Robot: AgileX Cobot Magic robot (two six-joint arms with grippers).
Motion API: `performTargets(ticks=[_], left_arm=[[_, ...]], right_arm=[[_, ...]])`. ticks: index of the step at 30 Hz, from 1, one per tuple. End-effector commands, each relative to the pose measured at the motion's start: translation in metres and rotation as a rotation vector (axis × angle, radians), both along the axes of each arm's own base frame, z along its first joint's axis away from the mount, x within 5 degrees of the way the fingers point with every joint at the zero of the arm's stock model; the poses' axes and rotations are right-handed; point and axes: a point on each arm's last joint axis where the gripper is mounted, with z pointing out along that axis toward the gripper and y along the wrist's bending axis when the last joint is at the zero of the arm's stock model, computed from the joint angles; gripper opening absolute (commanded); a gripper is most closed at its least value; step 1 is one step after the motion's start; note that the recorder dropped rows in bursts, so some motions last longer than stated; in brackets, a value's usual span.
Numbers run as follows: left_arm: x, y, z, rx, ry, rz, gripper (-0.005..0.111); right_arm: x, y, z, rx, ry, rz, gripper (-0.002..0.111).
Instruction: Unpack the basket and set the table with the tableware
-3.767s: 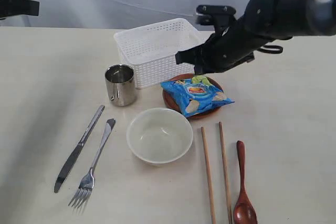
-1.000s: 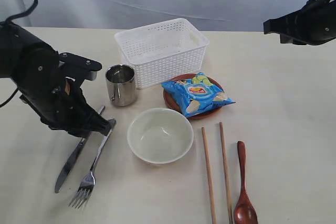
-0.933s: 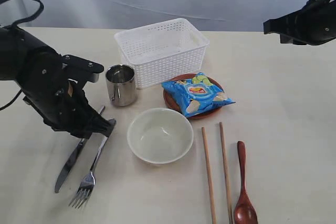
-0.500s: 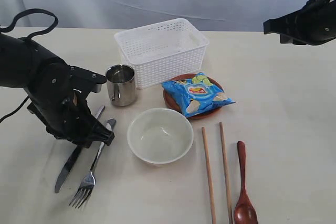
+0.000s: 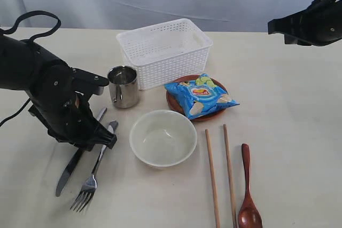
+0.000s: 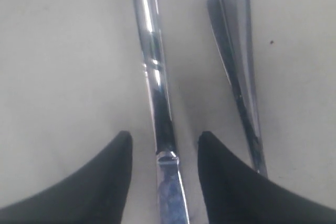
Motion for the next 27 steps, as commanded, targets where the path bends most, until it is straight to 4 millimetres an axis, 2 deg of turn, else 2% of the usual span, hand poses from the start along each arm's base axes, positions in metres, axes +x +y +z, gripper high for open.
performTargets(ticks=[1, 6, 12, 13, 14, 16, 17, 21, 24, 27], left_arm=[[-0.001, -0.001, -0.001, -0.003, -0.005, -0.002, 0.039], [-0.001, -0.001, -0.002, -0.001, -0.005, -0.01, 0.039], [-0.001, -0.001, -0.012, 0.016, 0.023, -0.014, 0.038], [0.0, -0.001, -0.012, 0.015, 0.023, -0.011, 0.034], [0.001, -0.002, -0.009, 0.014, 0.025, 0.006, 0.021], [0.001, -0.002, -0.008, 0.022, 0.037, 0.017, 0.004], [0.0, -0.001, -0.008, 0.027, 0.046, 0.026, 0.0], [-0.001, 0.0, -0.007, 0.023, 0.074, 0.16, 0.0], [-0.004, 0.0, -0.007, -0.003, 0.105, 0.375, 0.0], [-0.005, -0.002, -0.007, -0.042, 0.132, 0.48, 0.0]], right_arm=[[-0.002, 0.001, 0.001, -0.002, 0.0, 0.009, 0.0], [-0.003, 0.001, 0.001, 0.001, 0.01, 0.011, 0.0], [-0.003, 0.001, 0.0, 0.0, 0.014, 0.012, 0.0], [-0.003, 0.001, 0.0, 0.0, 0.014, 0.012, 0.0], [-0.003, 0.001, 0.0, 0.0, 0.014, 0.012, 0.0], [-0.003, 0.001, 0.0, 0.0, 0.014, 0.012, 0.0], [-0.003, 0.001, 0.001, 0.0, 0.012, 0.011, 0.0], [-0.003, 0.001, 0.001, 0.0, 0.012, 0.011, 0.0], [-0.003, 0.001, 0.001, 0.0, 0.012, 0.011, 0.0], [-0.003, 0.001, 0.0, -0.002, 0.015, 0.015, 0.0]])
